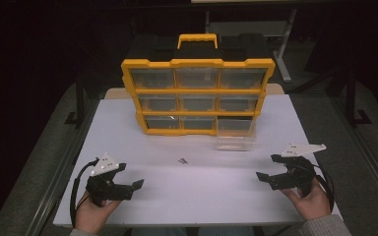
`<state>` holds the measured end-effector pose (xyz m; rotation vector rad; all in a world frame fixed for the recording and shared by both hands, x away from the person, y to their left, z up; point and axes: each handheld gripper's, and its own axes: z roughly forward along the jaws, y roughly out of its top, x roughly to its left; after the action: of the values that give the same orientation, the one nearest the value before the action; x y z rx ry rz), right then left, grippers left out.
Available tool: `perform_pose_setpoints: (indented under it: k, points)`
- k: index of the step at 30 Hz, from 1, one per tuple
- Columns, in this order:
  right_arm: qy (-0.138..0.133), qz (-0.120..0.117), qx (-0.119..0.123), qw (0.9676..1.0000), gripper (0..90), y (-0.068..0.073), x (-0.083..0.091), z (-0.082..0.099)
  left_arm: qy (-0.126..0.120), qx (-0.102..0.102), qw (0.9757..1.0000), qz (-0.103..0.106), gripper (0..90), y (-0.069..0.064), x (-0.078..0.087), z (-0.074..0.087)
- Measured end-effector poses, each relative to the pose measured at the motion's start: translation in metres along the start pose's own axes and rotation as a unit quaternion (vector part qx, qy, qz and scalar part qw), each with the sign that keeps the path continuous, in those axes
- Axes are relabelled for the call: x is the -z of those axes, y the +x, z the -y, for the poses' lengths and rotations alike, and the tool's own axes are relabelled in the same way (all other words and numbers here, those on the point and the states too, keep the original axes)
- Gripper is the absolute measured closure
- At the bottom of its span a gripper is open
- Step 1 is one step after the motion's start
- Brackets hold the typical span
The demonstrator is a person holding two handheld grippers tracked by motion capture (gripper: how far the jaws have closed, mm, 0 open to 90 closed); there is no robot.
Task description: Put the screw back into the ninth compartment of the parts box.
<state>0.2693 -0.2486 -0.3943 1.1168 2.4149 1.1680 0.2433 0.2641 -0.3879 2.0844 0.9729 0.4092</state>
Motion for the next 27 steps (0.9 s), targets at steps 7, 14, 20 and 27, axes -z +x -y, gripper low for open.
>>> perform_pose_setpoints:
  k: [7,14,20,27]
  points:
    - [0.001,-0.004,0.004,1.0000,14.0,0.001,0.000,-0.002,0.003,-0.007,1.0000,0.004,14.9,-0.003,-0.002,0.000]
    - [0.005,-0.026,0.010,0.9996,13.9,0.005,-0.005,-0.010,0.002,-0.005,1.0000,0.005,14.9,-0.004,-0.002,-0.001]
    - [0.012,-0.041,0.021,0.9989,14.3,0.012,-0.011,-0.020,0.006,-0.001,1.0000,0.002,14.9,-0.001,-0.003,0.000]
    - [0.016,-0.051,0.023,0.9983,14.3,0.017,-0.017,-0.034,0.005,-0.004,1.0000,0.003,14.9,0.000,-0.003,0.001]
